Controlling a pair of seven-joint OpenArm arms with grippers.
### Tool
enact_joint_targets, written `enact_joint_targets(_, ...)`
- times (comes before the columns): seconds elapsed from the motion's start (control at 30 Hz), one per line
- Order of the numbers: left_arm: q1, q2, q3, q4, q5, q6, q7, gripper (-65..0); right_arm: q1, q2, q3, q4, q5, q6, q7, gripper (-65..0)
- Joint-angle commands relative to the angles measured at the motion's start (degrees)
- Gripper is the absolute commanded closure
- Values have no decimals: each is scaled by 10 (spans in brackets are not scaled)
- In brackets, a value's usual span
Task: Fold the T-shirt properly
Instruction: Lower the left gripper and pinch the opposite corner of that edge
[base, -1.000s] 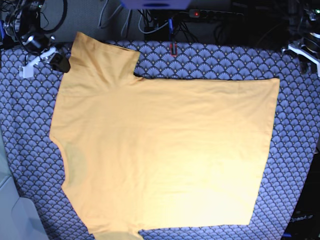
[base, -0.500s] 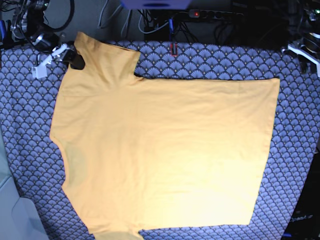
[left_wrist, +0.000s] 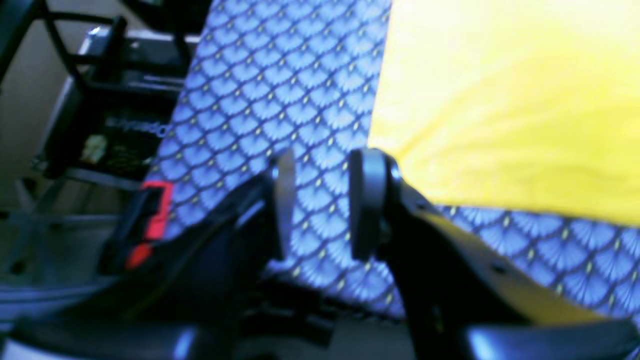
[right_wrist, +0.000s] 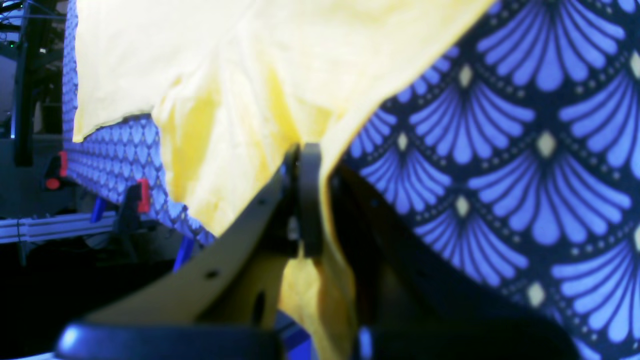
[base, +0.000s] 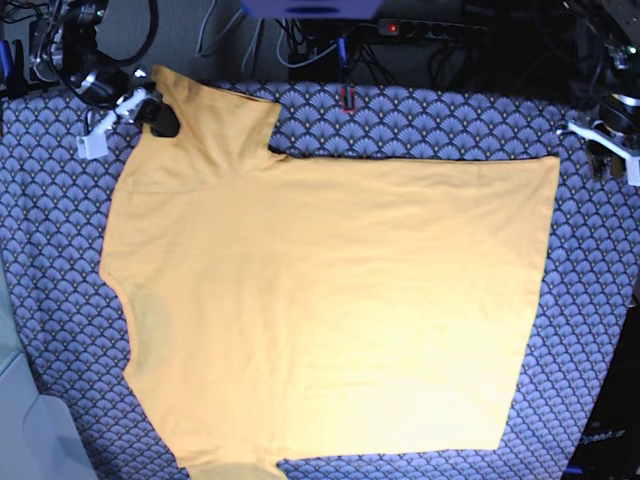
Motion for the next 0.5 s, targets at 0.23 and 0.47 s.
enact_joint_targets(0.23,-61,-3,12,-162,-11,0,-21,-371,-9,4,-5,-5,-59,-7,-49,0)
enact_joint_targets(0.47,-75,9,16,-245,-11,0,-88,-323,-10,12,-6,-5,-59,-7,-49,0)
